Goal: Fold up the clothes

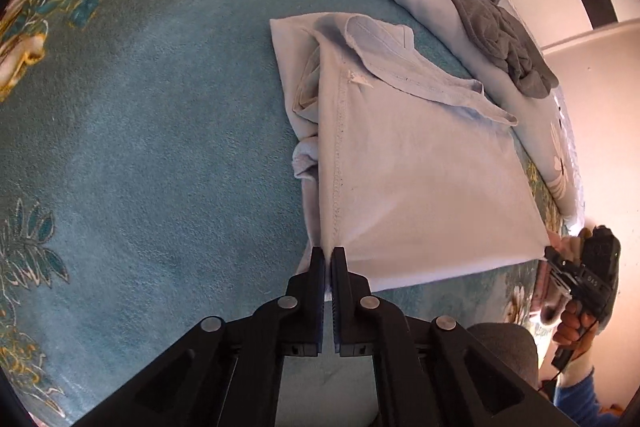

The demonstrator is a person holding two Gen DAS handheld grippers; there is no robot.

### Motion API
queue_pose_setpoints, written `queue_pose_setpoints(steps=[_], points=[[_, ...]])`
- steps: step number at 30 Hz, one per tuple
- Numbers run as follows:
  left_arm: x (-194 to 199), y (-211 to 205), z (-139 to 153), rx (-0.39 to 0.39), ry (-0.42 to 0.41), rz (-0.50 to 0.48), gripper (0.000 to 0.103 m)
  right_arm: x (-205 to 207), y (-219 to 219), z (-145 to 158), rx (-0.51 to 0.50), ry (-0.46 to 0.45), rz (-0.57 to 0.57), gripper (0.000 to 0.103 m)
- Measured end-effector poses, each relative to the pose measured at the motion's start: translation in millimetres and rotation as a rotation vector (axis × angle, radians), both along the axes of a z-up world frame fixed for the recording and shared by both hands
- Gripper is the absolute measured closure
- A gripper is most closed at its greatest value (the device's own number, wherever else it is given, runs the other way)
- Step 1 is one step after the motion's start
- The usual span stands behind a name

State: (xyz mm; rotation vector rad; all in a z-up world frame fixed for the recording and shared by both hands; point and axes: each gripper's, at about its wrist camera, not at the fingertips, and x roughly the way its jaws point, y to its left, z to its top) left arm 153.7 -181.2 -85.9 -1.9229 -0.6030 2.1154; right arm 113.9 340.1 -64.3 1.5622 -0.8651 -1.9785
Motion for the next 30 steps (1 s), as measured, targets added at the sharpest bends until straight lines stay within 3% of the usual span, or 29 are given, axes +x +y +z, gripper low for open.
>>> queue_pose_setpoints(steps=[4, 9, 12, 16, 21, 24, 27, 30], points=[[-8, 10, -2, -0.016, -0.038, -0.038, 0.100, 5, -4, -27, 0.067, -0.096, 0.021, 0.102], [-5, -2, -8, 0.050, -0.051, -0.008, 0.096, 11, 0, -44, 0.054, -0.145, -0.001, 0.100], [-9, -7, -1, 0.033, -0.023, -0.008, 0.094, 12, 11, -35, 0.121, -0.134, 0.026, 0.099], [-41, 1, 15, -0.030, 0.059, -0.037, 0.093, -3, 18, -9, 0.264, -0.042, 0.048, 0.099], [-92, 28, 20, -0.124, 0.118, -0.108, 0.093, -59, -25, 9, 0.252, 0.050, 0.064, 0.099], [-108, 50, 13, -0.210, 0.167, -0.235, 0.092, -87, -70, 10, 0.264, 0.080, 0.147, 0.099], [-113, 70, 7, -0.236, 0.206, -0.351, 0.093, -106, -112, -1, 0.262, 0.074, 0.266, 0.099], [-122, 69, 1, -0.233, 0.236, -0.351, 0.092, -121, -138, -16, 0.302, 0.073, 0.336, 0.099]])
